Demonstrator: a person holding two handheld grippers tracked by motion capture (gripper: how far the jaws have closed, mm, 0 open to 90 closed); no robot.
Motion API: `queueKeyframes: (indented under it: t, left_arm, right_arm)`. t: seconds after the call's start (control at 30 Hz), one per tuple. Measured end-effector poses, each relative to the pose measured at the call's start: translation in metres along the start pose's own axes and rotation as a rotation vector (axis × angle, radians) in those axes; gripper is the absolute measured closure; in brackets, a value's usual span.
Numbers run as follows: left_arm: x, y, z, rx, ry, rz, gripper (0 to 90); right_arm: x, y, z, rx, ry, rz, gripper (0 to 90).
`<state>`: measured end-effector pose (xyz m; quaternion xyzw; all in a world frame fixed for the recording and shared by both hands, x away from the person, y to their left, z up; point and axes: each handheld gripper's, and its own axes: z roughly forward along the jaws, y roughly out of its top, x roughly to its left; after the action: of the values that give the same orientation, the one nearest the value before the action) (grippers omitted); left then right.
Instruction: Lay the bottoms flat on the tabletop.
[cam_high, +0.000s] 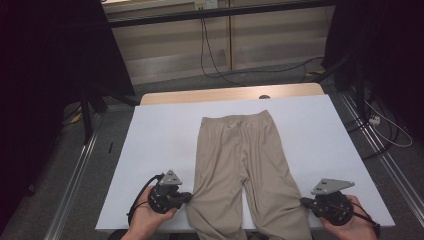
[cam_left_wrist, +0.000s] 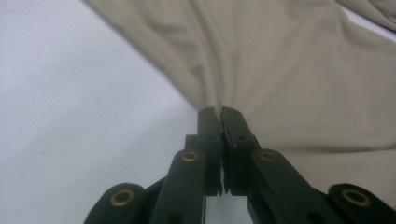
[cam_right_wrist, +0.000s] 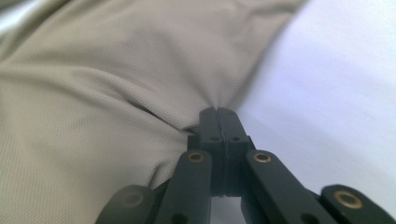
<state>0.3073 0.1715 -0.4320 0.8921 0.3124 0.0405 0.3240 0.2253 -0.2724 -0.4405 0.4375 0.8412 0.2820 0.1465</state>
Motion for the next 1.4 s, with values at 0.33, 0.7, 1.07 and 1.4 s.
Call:
queueKeyframes:
  t: [0.33,0.7,1.07,1.4]
  left_arm:
    - [-0.004,0.004,0.001,-0.061,-0.007,0.025,63.3]
    - [-0.015,0.003,0.011,-0.064,-0.031,0.060,64.1]
    - [-0.033,0.004,0.011,-0.083,-0.088,0.129,72.9]
    - [-0.057,0.001,0.025,-0.018,-0.138,0.234,65.8]
  right_arm:
    - [-0.003,0.005,-0.015,-0.099,0.016,0.046,67.6]
    - [0.065,0.051,0.035,-0.076,0.286,-0.101,77.1]
    - [0.087,0.055,0.051,-0.052,0.315,-0.147,88.8]
    - [0.097,0.062,0.059,-0.076,0.348,-0.102,82.8]
